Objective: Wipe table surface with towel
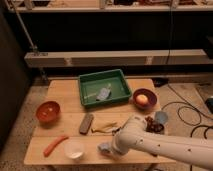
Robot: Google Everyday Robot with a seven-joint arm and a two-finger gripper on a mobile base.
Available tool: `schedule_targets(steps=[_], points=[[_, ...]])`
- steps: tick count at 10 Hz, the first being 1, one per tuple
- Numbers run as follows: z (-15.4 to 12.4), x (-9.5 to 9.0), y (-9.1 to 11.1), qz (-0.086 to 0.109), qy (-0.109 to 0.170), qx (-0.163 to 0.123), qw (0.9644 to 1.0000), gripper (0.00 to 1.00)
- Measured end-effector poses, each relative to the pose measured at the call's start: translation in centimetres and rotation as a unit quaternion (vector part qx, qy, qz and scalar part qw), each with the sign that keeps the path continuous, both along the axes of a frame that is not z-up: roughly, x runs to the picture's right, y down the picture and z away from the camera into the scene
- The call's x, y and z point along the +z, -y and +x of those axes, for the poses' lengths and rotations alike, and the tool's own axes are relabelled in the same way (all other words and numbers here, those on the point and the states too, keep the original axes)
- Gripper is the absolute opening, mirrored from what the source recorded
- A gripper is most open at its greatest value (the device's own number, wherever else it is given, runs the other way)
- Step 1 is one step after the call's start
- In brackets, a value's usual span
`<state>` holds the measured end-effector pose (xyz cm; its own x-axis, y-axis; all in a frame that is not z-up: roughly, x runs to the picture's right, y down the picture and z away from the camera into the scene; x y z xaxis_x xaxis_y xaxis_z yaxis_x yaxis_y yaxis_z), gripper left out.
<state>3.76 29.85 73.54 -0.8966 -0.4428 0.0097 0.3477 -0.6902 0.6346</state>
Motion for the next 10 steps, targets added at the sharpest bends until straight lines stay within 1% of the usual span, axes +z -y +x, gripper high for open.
schedule_targets(steps=[1,3,5,7,8,10], points=[[0.1,1.3,0.8,0.002,-0.006,0.004,1.0,0.0],[-0.7,2.7,1.5,0.003,-0.007,0.005,1.0,0.0],[-2.3,4.3,2.1,0.005,-0.005,0.001,1.0,0.0],[-3.3,4.3,2.3,0.008,0.001,-0.006,1.0,0.0],[-4.0,3.8,2.2,0.01,0.007,-0.014,0.9998,0.0],[-5.4,2.4,1.2,0.013,0.027,-0.036,0.9989,0.0]])
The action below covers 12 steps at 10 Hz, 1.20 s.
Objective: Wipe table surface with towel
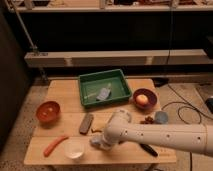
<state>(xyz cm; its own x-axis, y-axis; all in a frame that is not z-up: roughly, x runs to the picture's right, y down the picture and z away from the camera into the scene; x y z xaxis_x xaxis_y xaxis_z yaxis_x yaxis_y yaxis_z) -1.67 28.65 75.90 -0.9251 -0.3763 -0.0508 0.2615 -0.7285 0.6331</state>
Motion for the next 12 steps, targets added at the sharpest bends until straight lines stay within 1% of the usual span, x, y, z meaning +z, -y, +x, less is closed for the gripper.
schedule_targets(steps=[1,3,4,6,8,10,11,12], points=[[-0.8,-1.5,-1.2,0.0,0.016,-0.016,0.9997,0.0],[-1.3,-2.9,-2.5,-0.003,0.028,-0.03,0.9992,0.0],[-1.1,-3.4,-3.3,-0.008,0.031,-0.033,0.9989,0.0],[0.6,-4.0,-3.8,-0.011,0.023,-0.028,0.9993,0.0],[2.9,-4.4,-3.3,-0.007,0.005,-0.014,0.9999,0.0],[3.8,-4.2,-2.7,-0.003,-0.009,-0.008,0.9999,0.0],[4.3,-3.1,-1.7,0.001,-0.023,-0.006,0.9997,0.0],[4.2,-2.3,-1.1,0.001,-0.029,-0.003,0.9996,0.0]])
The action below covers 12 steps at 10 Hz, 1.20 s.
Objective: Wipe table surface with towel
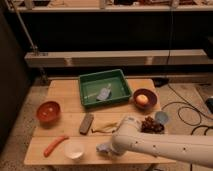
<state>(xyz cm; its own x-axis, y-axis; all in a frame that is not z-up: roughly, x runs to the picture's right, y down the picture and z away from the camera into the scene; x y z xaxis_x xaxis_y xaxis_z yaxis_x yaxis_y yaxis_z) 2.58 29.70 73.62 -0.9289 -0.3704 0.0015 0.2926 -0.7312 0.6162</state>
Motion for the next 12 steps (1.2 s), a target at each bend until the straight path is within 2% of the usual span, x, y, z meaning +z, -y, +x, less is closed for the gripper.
schedule_targets(steps=[3,6,8,9,12], points=[[-0.8,3.3,2.0,0.0,-0.004,0.012,0.9999,0.0],[-2.7,4.5,2.6,0.0,0.007,0.018,0.9998,0.0],[-4.2,4.3,2.6,0.001,0.022,0.014,0.9997,0.0],[-5.6,3.6,2.1,0.0,0.038,0.002,0.9993,0.0],[-6.1,1.8,0.2,-0.006,0.051,-0.018,0.9985,0.0]])
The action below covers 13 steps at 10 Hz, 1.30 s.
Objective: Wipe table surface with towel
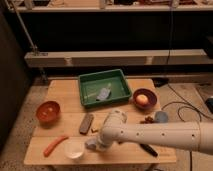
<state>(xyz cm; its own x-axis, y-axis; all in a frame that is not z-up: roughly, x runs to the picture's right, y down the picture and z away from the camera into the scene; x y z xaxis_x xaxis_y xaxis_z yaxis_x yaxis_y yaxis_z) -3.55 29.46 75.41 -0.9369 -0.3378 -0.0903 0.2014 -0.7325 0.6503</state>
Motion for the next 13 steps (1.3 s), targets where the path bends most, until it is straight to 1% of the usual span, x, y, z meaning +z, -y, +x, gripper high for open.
schedule_targets(steps=[1,3,4,5,7,9,10,11,13], points=[[0.4,-0.4,-0.6,-0.003,-0.004,-0.002,1.0,0.0],[2.0,-1.0,-1.4,-0.009,-0.018,0.0,0.9998,0.0],[3.4,-1.3,-1.8,-0.011,-0.026,0.004,0.9996,0.0],[4.4,-1.6,-1.9,-0.012,-0.034,0.01,0.9993,0.0],[5.8,-1.8,-1.2,-0.009,-0.046,0.022,0.9986,0.0],[6.0,-1.1,-0.1,-0.005,-0.053,0.028,0.9982,0.0],[5.9,-0.1,0.7,-0.004,-0.057,0.03,0.9979,0.0],[5.4,0.9,1.4,-0.004,-0.058,0.03,0.9979,0.0],[4.2,2.1,2.0,-0.004,-0.055,0.03,0.998,0.0]])
